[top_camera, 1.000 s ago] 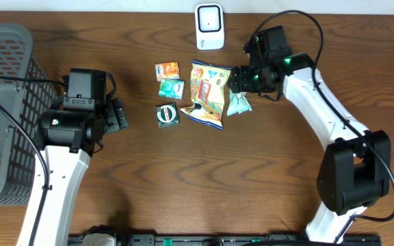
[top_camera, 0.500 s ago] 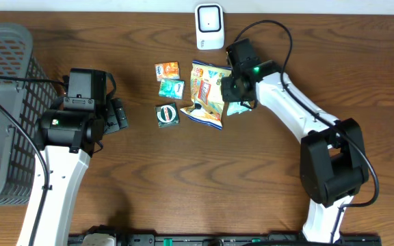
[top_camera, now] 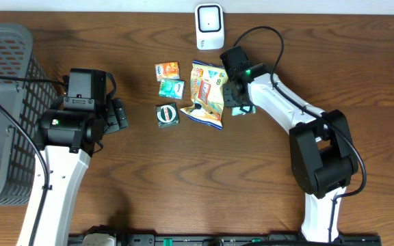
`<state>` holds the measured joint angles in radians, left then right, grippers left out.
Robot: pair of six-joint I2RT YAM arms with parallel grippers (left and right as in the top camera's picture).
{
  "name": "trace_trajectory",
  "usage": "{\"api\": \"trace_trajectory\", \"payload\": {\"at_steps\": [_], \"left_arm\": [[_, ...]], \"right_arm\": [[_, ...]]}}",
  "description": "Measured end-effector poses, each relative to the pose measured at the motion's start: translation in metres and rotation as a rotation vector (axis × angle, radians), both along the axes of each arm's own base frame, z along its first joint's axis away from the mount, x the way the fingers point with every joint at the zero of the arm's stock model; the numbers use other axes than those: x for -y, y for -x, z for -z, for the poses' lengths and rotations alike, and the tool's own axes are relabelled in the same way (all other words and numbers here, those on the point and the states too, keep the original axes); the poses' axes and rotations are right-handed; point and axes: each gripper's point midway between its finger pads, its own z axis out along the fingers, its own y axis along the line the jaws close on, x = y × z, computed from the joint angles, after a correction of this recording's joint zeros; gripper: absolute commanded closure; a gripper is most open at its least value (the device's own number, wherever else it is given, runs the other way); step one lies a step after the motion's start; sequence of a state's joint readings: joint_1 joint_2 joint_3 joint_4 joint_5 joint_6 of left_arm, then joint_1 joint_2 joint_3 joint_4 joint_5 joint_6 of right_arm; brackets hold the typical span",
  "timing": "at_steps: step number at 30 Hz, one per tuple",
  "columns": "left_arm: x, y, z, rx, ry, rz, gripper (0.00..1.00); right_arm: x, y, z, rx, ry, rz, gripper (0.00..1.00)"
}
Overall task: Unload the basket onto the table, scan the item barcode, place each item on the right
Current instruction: 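Grasp the mint-green packet with the right gripper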
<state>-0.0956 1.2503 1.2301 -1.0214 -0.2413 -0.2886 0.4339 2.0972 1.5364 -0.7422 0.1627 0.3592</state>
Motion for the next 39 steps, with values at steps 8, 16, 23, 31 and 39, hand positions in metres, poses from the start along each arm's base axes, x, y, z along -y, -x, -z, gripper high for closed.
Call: {"api": "trace_trajectory", "payload": {"at_steps": [8, 16, 23, 31, 39], "left_arm": [[0.0, 0.0, 0.0, 0.0, 0.0, 0.0, 0.02], [0.0, 0.0, 0.0, 0.0, 0.0, 0.0, 0.02], [0.0, 0.0, 0.0, 0.0, 0.0, 0.0, 0.02], [0.0, 0.0, 0.0, 0.0, 0.0, 0.0, 0.02], [0.0, 0.0, 0.0, 0.0, 0.0, 0.0, 0.02]], "right_arm": [[0.015, -0.001, -0.001, 0.016, 0.075, 0.037, 0.33], [0.017, 0.0, -0.003, 0.013, 0.098, 0.021, 0.33], [0.005, -0.006, -0.015, 0.033, 0.124, -0.092, 0.31], [-0.007, 0.001, -0.012, 0.017, 0.159, -0.207, 0.11], [0.011, 0.008, -0.003, -0.029, 0.263, -0.219, 0.09]]}}
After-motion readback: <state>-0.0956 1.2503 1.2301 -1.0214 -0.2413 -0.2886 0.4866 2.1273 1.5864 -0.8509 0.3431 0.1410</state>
